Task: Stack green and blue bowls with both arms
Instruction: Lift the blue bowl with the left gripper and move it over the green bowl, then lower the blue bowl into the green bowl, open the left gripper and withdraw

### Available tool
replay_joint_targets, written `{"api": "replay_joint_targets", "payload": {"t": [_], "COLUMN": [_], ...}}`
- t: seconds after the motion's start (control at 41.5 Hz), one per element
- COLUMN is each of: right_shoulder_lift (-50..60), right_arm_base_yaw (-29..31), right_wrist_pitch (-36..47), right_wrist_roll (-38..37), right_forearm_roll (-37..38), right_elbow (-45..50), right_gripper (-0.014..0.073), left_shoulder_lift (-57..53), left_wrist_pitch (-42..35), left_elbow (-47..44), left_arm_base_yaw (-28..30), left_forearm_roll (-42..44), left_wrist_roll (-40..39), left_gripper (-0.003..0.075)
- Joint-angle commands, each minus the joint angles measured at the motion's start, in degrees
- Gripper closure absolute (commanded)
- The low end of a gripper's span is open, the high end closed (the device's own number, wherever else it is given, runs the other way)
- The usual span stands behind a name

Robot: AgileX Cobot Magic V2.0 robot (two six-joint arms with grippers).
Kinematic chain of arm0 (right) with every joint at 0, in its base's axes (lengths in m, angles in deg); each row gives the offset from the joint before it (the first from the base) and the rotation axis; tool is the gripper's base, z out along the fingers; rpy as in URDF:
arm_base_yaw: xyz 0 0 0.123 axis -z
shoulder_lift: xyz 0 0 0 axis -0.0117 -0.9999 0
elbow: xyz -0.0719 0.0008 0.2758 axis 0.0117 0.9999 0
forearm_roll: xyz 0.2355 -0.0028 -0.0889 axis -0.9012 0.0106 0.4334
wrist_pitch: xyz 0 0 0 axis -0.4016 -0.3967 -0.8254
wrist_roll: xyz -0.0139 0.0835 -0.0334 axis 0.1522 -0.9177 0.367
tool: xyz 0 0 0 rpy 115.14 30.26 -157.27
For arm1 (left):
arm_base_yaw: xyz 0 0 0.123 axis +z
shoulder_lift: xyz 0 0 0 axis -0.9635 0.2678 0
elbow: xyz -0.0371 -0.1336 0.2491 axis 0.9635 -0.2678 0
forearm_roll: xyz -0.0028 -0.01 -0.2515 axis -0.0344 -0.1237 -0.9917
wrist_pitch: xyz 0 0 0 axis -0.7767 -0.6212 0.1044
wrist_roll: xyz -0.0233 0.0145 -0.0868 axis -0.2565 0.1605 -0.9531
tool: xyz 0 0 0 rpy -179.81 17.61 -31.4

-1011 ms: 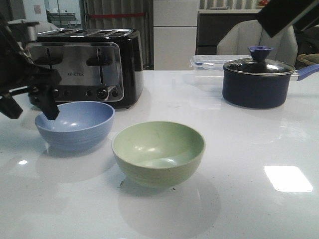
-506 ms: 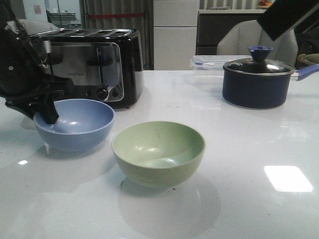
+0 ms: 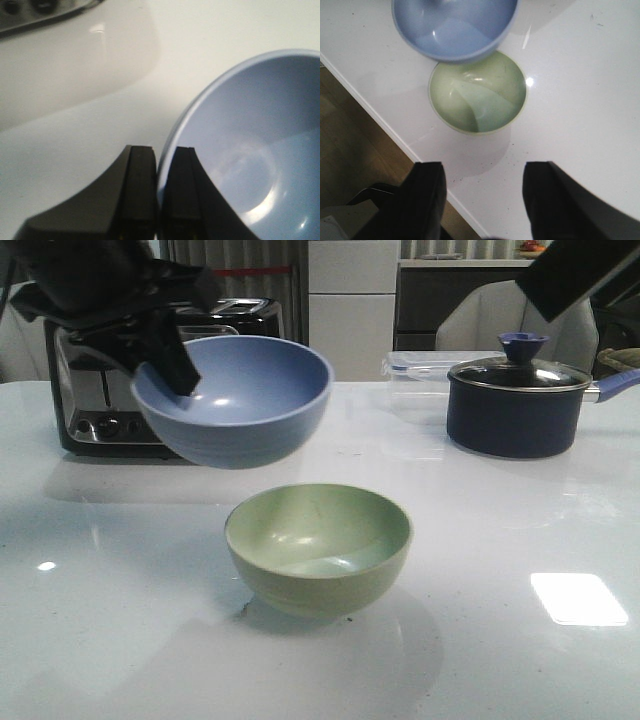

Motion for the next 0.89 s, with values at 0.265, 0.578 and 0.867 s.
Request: {"api": "replay_joint_targets", "payload": {"t": [0.265, 0.578, 0.867], "right_shoulder_lift": [1.0, 1.0, 1.0], "right_arm_base_yaw": [0.0, 0.0, 0.1], "right_wrist_pitch": [3.5, 3.5, 3.4], "right_wrist_roll": [0.9, 0.9, 0.8], "right_forearm_roll": [0.5, 0.5, 0.5], "right_elbow": [-1.6, -1.6, -1.6], "right_gripper": [0.0128, 0.0128, 0.0128], "left_shoulder_lift": [4.5, 7.8, 1.4], "left_wrist_pitch": [-7.9, -8.7, -3.4], "left_elbow": [1.6, 1.6, 4.5], "left_arm_base_yaw": [-7.6, -7.6, -7.6], "left_forearm_roll": [-0.9, -0.9, 3.7], "left_wrist_roll": [0.1, 0.1, 0.1], "left_gripper": [0.0622, 0.0288, 0.0245]}}
